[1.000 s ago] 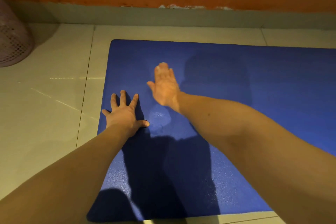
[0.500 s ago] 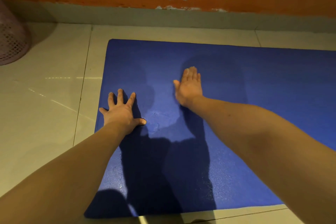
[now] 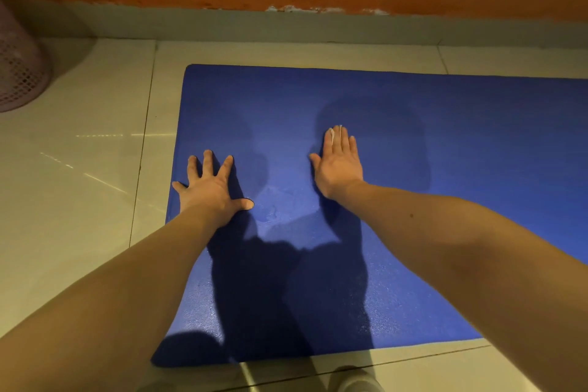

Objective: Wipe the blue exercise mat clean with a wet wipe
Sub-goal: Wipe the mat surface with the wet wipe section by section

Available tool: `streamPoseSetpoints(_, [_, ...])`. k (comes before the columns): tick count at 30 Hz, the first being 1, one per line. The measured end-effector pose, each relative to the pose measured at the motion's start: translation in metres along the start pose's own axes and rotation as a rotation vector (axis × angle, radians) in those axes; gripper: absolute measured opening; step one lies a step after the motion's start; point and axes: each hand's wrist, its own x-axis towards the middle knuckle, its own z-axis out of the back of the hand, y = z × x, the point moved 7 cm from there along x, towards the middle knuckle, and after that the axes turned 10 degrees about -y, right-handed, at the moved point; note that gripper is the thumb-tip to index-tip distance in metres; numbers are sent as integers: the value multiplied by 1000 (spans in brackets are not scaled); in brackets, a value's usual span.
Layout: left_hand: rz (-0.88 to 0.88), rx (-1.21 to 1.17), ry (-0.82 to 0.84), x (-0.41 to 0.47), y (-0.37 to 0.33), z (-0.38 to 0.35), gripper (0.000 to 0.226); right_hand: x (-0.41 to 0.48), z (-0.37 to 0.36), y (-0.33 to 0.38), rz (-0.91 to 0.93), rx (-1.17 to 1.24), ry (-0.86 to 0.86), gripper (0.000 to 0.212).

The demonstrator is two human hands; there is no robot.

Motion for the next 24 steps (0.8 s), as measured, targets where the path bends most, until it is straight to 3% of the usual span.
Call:
streamPoseSetpoints(2, [-5, -9, -4, -1, 2, 0, 113, -5, -2, 29, -31, 59, -10, 75])
streamPoseSetpoints(5, [-27, -18, -31, -5, 8, -1, 107, -26, -2, 100, 116, 213, -57, 71])
streamPoseSetpoints(7, [-42, -33, -46, -13, 14, -2, 101, -45, -11, 132, 282, 157, 9, 74])
streamPoseSetpoints(10, [-37, -10, -68, -27, 21, -3, 98, -45, -13, 123, 390, 44, 7, 74])
streamPoseSetpoints(12, [-30, 12, -61, -35, 24, -3, 99, -36, -9, 89, 335, 79, -9, 74])
streamPoseSetpoints(17, [-28, -28, -27, -42, 25, -4, 102, -24, -2, -13, -9, -31, 10, 75])
streamPoseSetpoints(20, [-21, -34, -9, -42, 25, -5, 102, -33, -3, 16, -60, 43, 10, 76])
streamPoseSetpoints(24, [-26, -24, -5, -43, 27, -7, 101, -68, -11, 103, 170, 110, 2, 76])
